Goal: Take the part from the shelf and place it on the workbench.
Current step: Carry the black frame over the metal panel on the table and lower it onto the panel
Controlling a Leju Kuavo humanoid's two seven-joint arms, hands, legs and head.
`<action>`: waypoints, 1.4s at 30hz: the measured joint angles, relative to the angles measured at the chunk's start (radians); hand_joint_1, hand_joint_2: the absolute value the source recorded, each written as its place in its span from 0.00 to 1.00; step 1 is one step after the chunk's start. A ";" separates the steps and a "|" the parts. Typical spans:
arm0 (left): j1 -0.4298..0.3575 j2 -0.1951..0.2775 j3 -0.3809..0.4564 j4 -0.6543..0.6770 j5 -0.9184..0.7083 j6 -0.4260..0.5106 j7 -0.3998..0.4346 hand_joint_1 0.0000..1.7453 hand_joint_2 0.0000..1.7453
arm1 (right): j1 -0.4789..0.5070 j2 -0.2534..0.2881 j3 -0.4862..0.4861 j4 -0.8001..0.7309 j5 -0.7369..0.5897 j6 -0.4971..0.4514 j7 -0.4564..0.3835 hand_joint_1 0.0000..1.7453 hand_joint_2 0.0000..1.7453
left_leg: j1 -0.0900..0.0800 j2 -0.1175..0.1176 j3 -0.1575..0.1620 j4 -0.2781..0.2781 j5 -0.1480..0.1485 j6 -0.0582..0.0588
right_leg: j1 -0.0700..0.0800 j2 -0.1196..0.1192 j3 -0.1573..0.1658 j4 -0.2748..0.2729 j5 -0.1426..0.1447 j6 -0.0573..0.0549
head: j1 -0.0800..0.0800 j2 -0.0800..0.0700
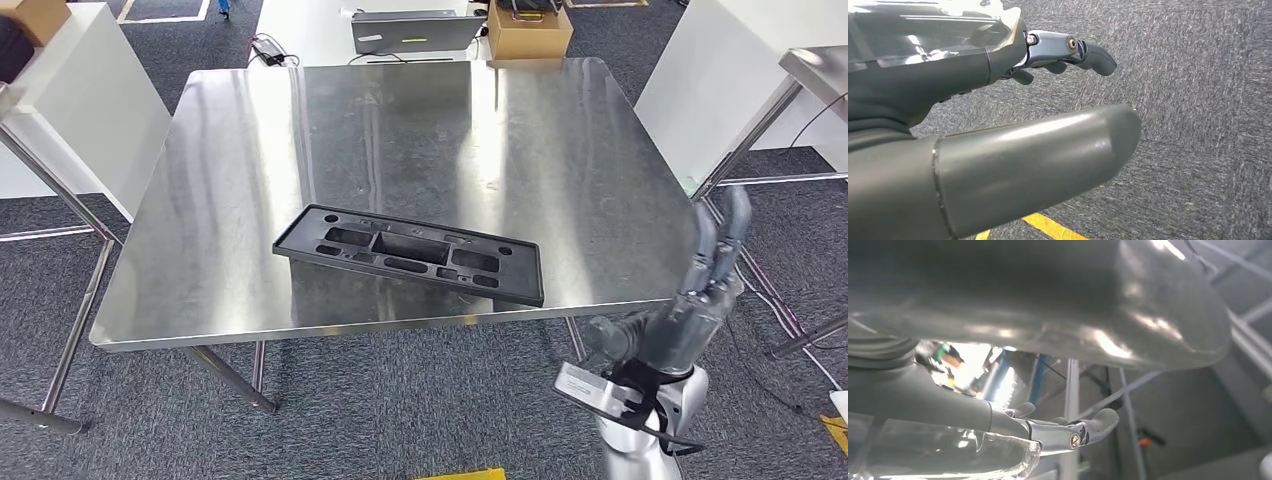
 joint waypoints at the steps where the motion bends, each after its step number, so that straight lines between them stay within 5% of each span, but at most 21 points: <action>1: -0.001 0.000 0.003 0.000 -0.003 0.000 0.000 0.00 0.00 | 0.018 0.004 0.004 -0.021 -0.018 0.000 -0.001 0.00 0.00 | 0.000 0.000 0.000 0.000 0.000 0.000 | 0.000 0.000 0.000 0.000 0.000 0.000 | 0.000 0.000; 5: -0.003 0.000 0.017 0.000 -0.011 0.000 0.028 0.00 0.00 | 0.096 0.032 0.012 -0.077 -0.076 0.000 -0.002 0.00 0.00 | -0.002 0.000 0.005 0.003 -0.011 0.004 | -0.004 0.000 0.003 -0.002 -0.004 0.001 | 0.000 0.000; 11: -0.007 -0.004 0.053 0.000 0.007 0.014 0.083 0.00 0.00 | 0.162 0.066 0.028 -0.086 -0.160 0.000 -0.002 0.00 0.00 | -0.004 0.003 0.019 -0.006 -0.005 0.026 | -0.011 0.001 0.014 0.008 -0.013 0.012 | 0.000 0.000; 13: -0.009 -0.007 0.062 0.000 0.009 0.019 0.090 0.00 0.00 | 0.170 0.069 0.031 -0.084 -0.166 0.000 -0.002 0.00 0.00 | 0.001 0.008 0.024 -0.019 0.004 0.037 | -0.010 0.001 -0.016 0.080 -0.061 0.003 | 0.002 0.000; 15: -0.011 -0.008 0.068 0.000 0.010 0.020 0.094 0.00 0.00 | 0.177 0.070 0.032 -0.080 -0.173 0.000 -0.002 0.00 0.00 | -0.001 0.011 0.022 -0.021 0.007 0.040 | -0.009 0.002 -0.071 0.213 -0.129 -0.008 | 0.004 0.000; 17: -0.012 -0.010 0.075 0.000 0.013 0.021 0.099 0.00 0.00 | 0.185 0.070 0.033 -0.075 -0.179 0.000 -0.002 0.00 0.00 | -0.003 0.011 0.016 -0.020 0.011 0.038 | -0.009 0.002 -0.097 0.291 -0.157 -0.003 | 0.005 0.000; 18: -0.012 -0.011 0.079 0.000 0.015 0.021 0.100 0.00 0.00 | 0.189 0.070 0.034 -0.072 -0.179 0.000 -0.002 0.00 0.00 | -0.002 0.011 0.012 -0.020 0.014 0.035 | -0.010 0.002 -0.081 0.273 -0.147 0.005 | 0.005 0.000; 20: -0.013 -0.015 0.087 -0.001 0.019 0.021 0.102 0.00 0.00 | 0.199 0.069 0.041 -0.069 -0.175 0.000 -0.002 0.00 0.00 | -0.001 0.010 0.007 -0.017 0.021 0.026 | -0.015 0.000 0.006 0.133 -0.104 0.021 | 0.005 0.000; 22: -0.013 -0.018 0.093 -0.002 0.023 0.024 0.103 0.00 0.00 | 0.212 0.070 0.051 -0.066 -0.166 0.000 -0.002 0.00 0.00 | -0.003 0.008 0.004 -0.012 0.026 0.014 | -0.013 0.004 0.072 0.026 -0.066 0.022 | 0.005 0.000; 26: -0.014 -0.024 0.107 -0.005 0.035 0.039 0.104 0.00 0.00 | 0.225 0.071 0.073 -0.047 -0.168 0.001 -0.002 0.00 0.00 | 0.001 0.005 -0.004 0.001 0.029 -0.009 | -0.012 0.009 0.060 0.015 -0.050 -0.014 | 0.002 0.000; 27: -0.014 -0.025 0.111 -0.005 0.037 0.043 0.104 0.00 0.00 | 0.225 0.071 0.077 -0.040 -0.172 0.001 -0.002 0.00 0.00 | 0.004 0.006 -0.014 0.019 0.008 -0.014 | -0.014 0.007 0.054 0.014 -0.043 -0.025 | 0.002 0.000; 29: -0.013 -0.029 0.117 -0.005 0.040 0.047 0.104 0.00 0.00 | 0.226 0.071 0.083 -0.028 -0.178 0.001 -0.002 0.00 0.00 | 0.009 0.009 -0.049 0.117 -0.083 -0.022 | -0.013 0.002 0.039 0.014 -0.027 -0.044 | 0.001 0.000; 31: -0.013 -0.032 0.121 -0.005 0.040 0.049 0.104 0.00 0.00 | 0.227 0.072 0.086 -0.017 -0.181 0.001 -0.002 0.00 0.00 | 0.010 0.010 -0.087 0.251 -0.169 -0.029 | -0.008 0.000 0.021 0.016 -0.012 -0.051 | -0.001 0.000; 32: -0.013 -0.032 0.122 -0.005 0.040 0.049 0.104 0.00 0.00 | 0.228 0.072 0.087 -0.012 -0.182 0.001 -0.002 0.00 0.00 | 0.010 0.010 -0.090 0.289 -0.184 -0.030 | -0.006 -0.001 0.013 0.016 -0.004 -0.050 | -0.001 0.000; 34: -0.013 -0.033 0.124 -0.005 0.041 0.050 0.104 0.00 0.00 | 0.230 0.072 0.087 -0.004 -0.183 0.001 -0.002 0.00 0.00 | 0.010 0.010 -0.031 0.244 -0.161 -0.025 | -0.003 -0.001 -0.003 0.017 0.009 -0.046 | -0.001 0.000; 36: -0.015 -0.033 0.126 -0.006 0.041 0.051 0.103 0.00 0.00 | 0.232 0.071 0.087 0.001 -0.188 0.001 -0.002 0.00 0.00 | 0.008 0.010 0.082 0.093 -0.121 -0.014 | 0.001 -0.001 -0.013 0.018 0.019 -0.040 | -0.001 0.000; 38: -0.016 -0.034 0.129 -0.006 0.041 0.052 0.102 0.00 0.00 | 0.236 0.071 0.089 0.005 -0.196 0.001 -0.002 0.00 0.00 | 0.003 0.009 0.147 -0.004 -0.106 -0.004 | 0.004 -0.002 -0.016 0.018 0.028 -0.029 | 0.001 0.000; 42: -0.017 -0.042 0.139 -0.007 0.041 0.053 0.097 0.00 0.00 | 0.239 0.072 0.080 0.031 -0.202 0.001 -0.002 0.00 0.00 | -0.002 0.014 0.135 -0.028 -0.080 0.020 | 0.005 -0.003 -0.030 0.031 0.029 -0.008 | 0.004 0.000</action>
